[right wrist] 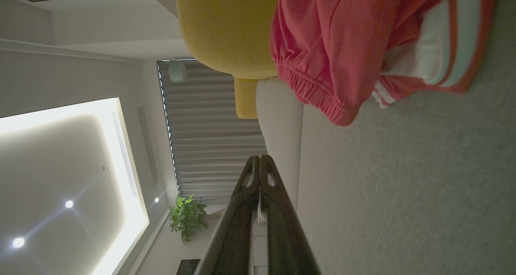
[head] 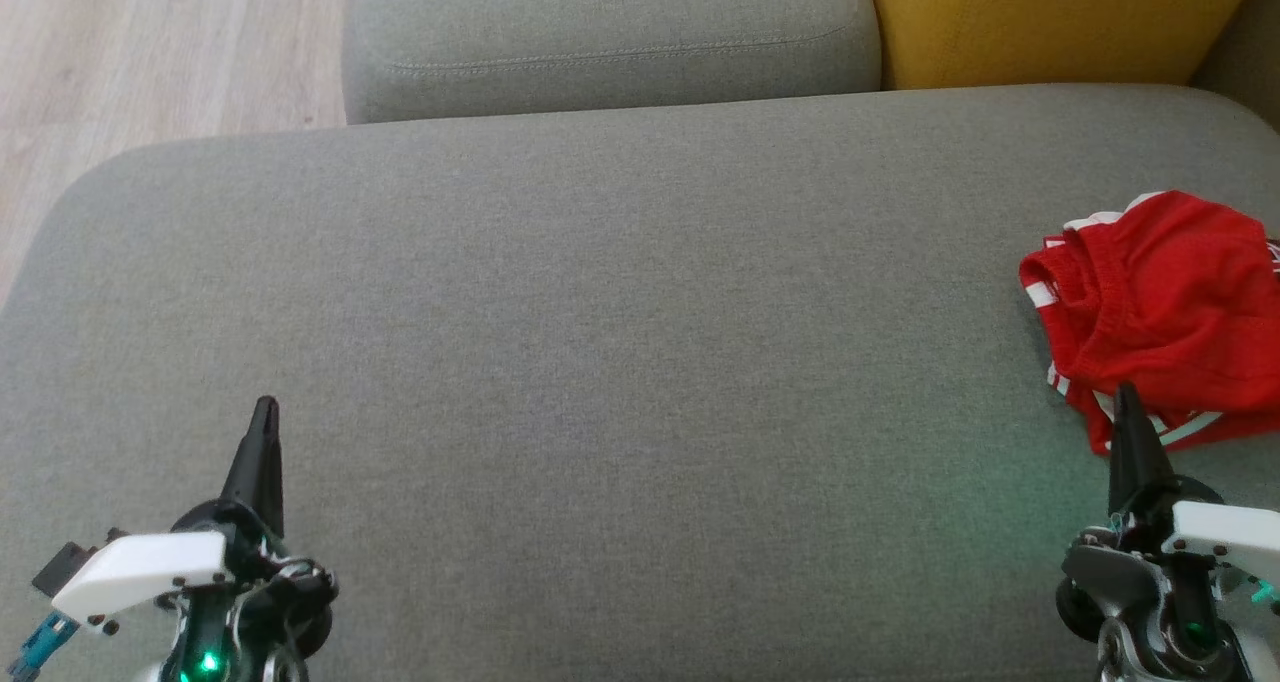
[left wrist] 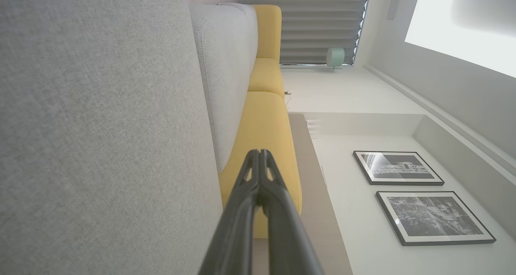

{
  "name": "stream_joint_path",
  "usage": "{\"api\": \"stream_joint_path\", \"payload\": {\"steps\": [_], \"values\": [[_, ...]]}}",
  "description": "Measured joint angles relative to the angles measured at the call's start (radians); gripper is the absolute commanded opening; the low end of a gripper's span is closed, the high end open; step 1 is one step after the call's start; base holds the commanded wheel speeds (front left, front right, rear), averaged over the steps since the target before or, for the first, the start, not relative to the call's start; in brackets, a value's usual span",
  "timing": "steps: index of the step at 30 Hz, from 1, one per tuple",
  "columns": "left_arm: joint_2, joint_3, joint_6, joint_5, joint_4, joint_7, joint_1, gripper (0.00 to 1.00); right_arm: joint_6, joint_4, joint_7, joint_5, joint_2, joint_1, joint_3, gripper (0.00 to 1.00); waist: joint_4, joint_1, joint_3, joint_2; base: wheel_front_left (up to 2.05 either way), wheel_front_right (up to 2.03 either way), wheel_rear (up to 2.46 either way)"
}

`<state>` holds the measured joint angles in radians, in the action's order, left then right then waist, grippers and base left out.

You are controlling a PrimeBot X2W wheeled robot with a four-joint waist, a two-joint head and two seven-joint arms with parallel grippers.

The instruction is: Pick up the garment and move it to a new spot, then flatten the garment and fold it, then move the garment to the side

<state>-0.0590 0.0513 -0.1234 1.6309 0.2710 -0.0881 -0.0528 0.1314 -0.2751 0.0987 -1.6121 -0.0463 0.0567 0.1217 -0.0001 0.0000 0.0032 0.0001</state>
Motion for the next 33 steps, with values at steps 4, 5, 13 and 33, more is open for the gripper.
{"api": "stream_joint_path", "payload": {"steps": [4,5,13,33], "values": [[0.0,0.001,0.0,0.0,0.0,-0.003,0.0,0.0,0.0,0.0,0.0,0.0,0.0,0.0,0.001,0.0,0.0,0.0,0.0,0.0,0.0,0.0,0.0],[0.001,0.002,0.0,0.0,0.0,-0.006,0.0,0.0,0.0,0.0,0.0,0.0,0.0,0.0,0.001,0.0,0.0,0.0,0.0,0.0,0.0,0.0,0.0],[0.001,0.003,0.0,0.0,0.0,-0.007,0.0,0.0,0.0,0.0,0.003,0.0,0.0,0.0,0.003,0.0,0.0,0.0,0.0,0.0,0.0,0.0,0.0],[0.004,0.015,0.0,-0.002,0.0,-0.007,0.0,0.0,0.0,0.0,0.003,0.0,0.0,0.0,0.006,0.0,0.0,0.0,0.0,0.0,0.0,0.0,0.0]]}}
